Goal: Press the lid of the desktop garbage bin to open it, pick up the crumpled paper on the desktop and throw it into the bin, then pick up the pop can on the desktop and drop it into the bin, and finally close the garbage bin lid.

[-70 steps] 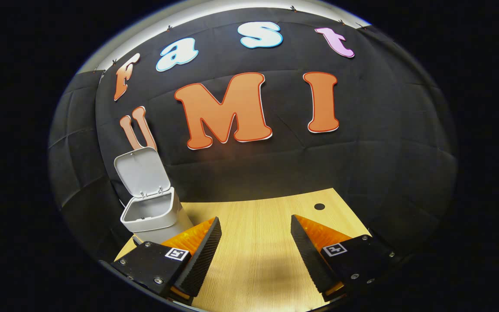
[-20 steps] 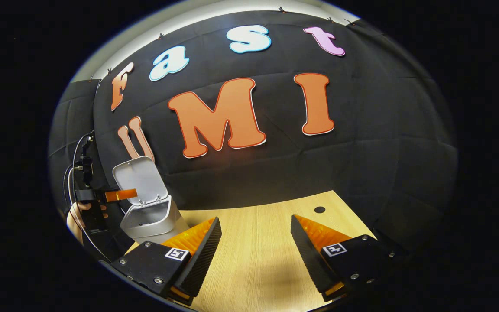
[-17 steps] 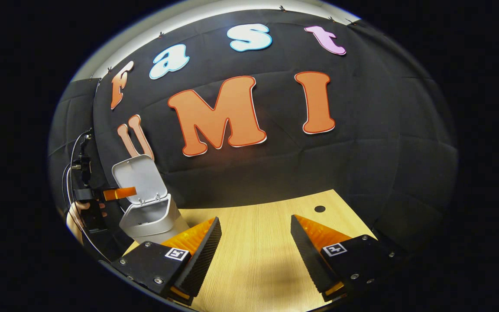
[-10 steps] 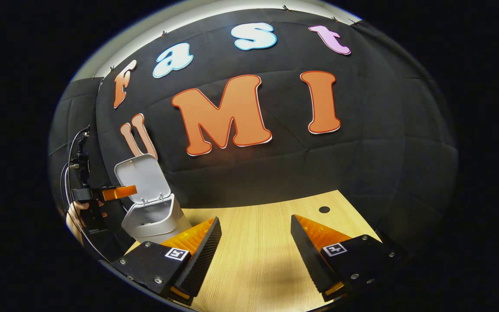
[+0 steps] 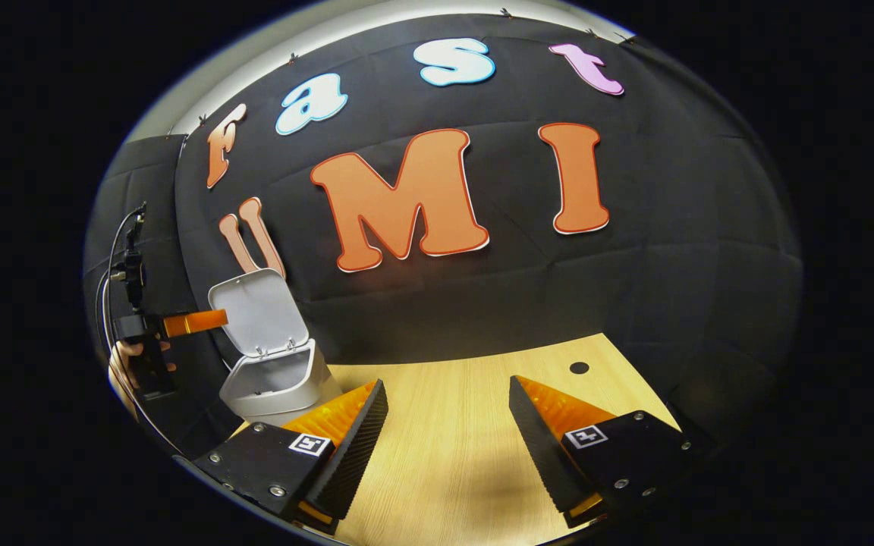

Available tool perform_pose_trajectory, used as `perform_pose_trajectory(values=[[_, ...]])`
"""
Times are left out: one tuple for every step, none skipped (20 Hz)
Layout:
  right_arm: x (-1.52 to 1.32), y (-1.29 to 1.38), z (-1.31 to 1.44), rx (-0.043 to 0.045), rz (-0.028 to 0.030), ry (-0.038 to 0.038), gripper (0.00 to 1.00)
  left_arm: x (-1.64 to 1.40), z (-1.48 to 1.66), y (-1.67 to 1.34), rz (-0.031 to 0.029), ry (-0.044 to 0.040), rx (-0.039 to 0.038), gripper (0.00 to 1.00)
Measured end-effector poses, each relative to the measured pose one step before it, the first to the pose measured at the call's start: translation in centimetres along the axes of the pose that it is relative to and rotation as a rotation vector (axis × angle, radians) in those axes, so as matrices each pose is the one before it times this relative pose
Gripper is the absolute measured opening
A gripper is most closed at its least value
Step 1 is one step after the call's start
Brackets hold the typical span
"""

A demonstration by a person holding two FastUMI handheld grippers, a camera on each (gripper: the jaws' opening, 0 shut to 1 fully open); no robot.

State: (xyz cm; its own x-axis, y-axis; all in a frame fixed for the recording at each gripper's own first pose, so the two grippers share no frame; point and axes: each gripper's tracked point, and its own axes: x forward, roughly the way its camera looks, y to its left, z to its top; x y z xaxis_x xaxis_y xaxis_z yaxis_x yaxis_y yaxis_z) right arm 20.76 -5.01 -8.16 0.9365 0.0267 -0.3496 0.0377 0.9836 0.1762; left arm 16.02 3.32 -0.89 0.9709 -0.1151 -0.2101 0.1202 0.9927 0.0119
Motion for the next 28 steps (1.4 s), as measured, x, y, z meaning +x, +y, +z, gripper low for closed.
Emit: perform_pose_trajectory(values=[[0.072,0.183,-0.047,0.00081,0.00678,0.00038,0.96,-0.402,1.046,0.627,0.00933,-0.01517,-0.00333,0.95],[0.05,0.177,0.032,-0.00014,0.00552,-0.0004,0.96,-0.238,1.182,0.523,0.00541,-0.01673,-0.00056,0.95],[-0.015,0.216,0.052,-0.00032,0.00555,-0.00214,0.96,-0.111,0.88,0.613,0.00991,-0.01177,0.00465,0.95],[0.133,0.239,0.093,-0.00039,0.0068,-0.00185,0.96,-0.191,1.042,0.874,0.01529,-0.01049,0.0091,0.94],[0.046,0.098,0.01,-0.00013,0.00436,-0.00009,0.96,0.067,0.9,0.576,0.01063,-0.01034,0.00932,0.94],[0.056,0.108,0.103,0.00092,0.00381,-0.00144,0.96,0.063,0.979,0.601,0.0123,-0.00737,0.00211,0.94],[0.065,0.048,0.082,0.00277,0.00216,-0.00245,0.96,0.059,0.679,0.58,0.00479,0.00051,-0.00512,0.94],[0.062,-0.04,0.169,0.00514,-0.0004,-0.00536,0.96,0.278,0.622,0.493,0.00573,-0.00052,-0.01564,0.94],[0.069,-0.004,0.07,0.00647,0.00197,-0.00288,0.96,0.453,0.461,0.634,0.00979,0.00499,-0.02033,0.94],[0.09,0.056,0.082,0.00661,0.00286,-0.00155,0.96,0.597,0.481,0.522,0.00346,0.00813,-0.01857,0.94],[0.054,0.006,0.041,0.00394,0.00224,-0.00123,0.96,0.528,0.44,0.452,0.00317,0.00687,-0.0151,0.94],[0.032,-0.061,0.033,0.00127,-0.00103,-0.00131,0.96,0.847,0.468,0.55,0.00223,0.00648,-0.01154,0.94],[0.032,-0.143,0.072,-0.00038,-0.00276,-0.00241,0.96,0.881,0.329,0.517,0.00789,0.0092,-0.00743,0.94],[0.033,-0.124,0.077,0.00073,-0.00295,-0.00121,0.96,0.88,0.277,0.534,0.0065,0.01098,-0.00323,0.94],[-0.043,-0.179,0.059,0.00243,-0.00343,-0.00123,0.96,0.918,0.217,0.451,0.00603,0.00984,-0.00281,0.95],[0.034,-0.217,0.09,0.0024,-0.00434,-0.00063,0.96,1.063,0.11,0.435,0.00818,0.01104,0.00102,0.95],[0.072,-0.161,0.017,0.00162,-0.00676,-0.00013,0.96,0.991,0.075,0.166,0.00063,0.01506,0.00339,0.95],[0.003,-0.3,-0.015,0.00099,-0.00673,-0.00031,0.96,0.823,-0.046,0.04,-0.00278,0.01775,0.00362,0.95],[0.024,-0.223,-0.003,0.00326,-0.0078,-0.00126,0.96,1.08,-0.336,-0.3,-0.01099,0.01649,0.00581,0.95],[0.019,-0.157,-0.025,0.00618,-0.00206,0.00056,0.96,0.902,-0.25,-0.396,-0.01359,0.0169,0.01002,0.95],[-0.037,0.037,-0.091,0.00807,0.00115,0.00091,0.96,0.758,-0.141,0.02,0.00078,0.01439,0.01025,0.94],[0.012,0.08,-0.179,0.00572,0.00018,0.00244,0.96,0.895,-0.082,-0.197,-0.00335,0.01134,0.00721,0.95],[-0.033,-0.163,-0.099,-0.00135,-0.0058,0.0006,0.96,0.436,-0.236,-0.37,-0.00894,0.01157,0.00274,0.95],[0.087,-0.198,-0.142,-0.00533,-0.0075,0.00355,0.96,0.686,-0.346,-0.469,-0.01436,0.01178,0.00027,0.94],[0.072,-0.207,-0.144,-0.00287,-0.0091,0.00396,0.96,0.504,-0.467,-0.539,-0.01718,0.01415,-0.0019,0.95],[-0.018,-0.197,-0.045,0.00146,-0.006,0.00107,0.96,0.304,-0.376,-0.473,-0.0145,0.01199,-0.00572,0.95],[-0.007,-0.062,0.024,0.00437,-0.0046,0.00027,0.96,0.224,-0.363,-0.464,-0.01337,0.00884,-0.00781,0.95],[0.084,-0.128,-0.048,0.00408,-0.0043,0.00251,0.96,0.116,-0.242,-0.425,-0.01155,0.00869,-0.00084,0.95]])
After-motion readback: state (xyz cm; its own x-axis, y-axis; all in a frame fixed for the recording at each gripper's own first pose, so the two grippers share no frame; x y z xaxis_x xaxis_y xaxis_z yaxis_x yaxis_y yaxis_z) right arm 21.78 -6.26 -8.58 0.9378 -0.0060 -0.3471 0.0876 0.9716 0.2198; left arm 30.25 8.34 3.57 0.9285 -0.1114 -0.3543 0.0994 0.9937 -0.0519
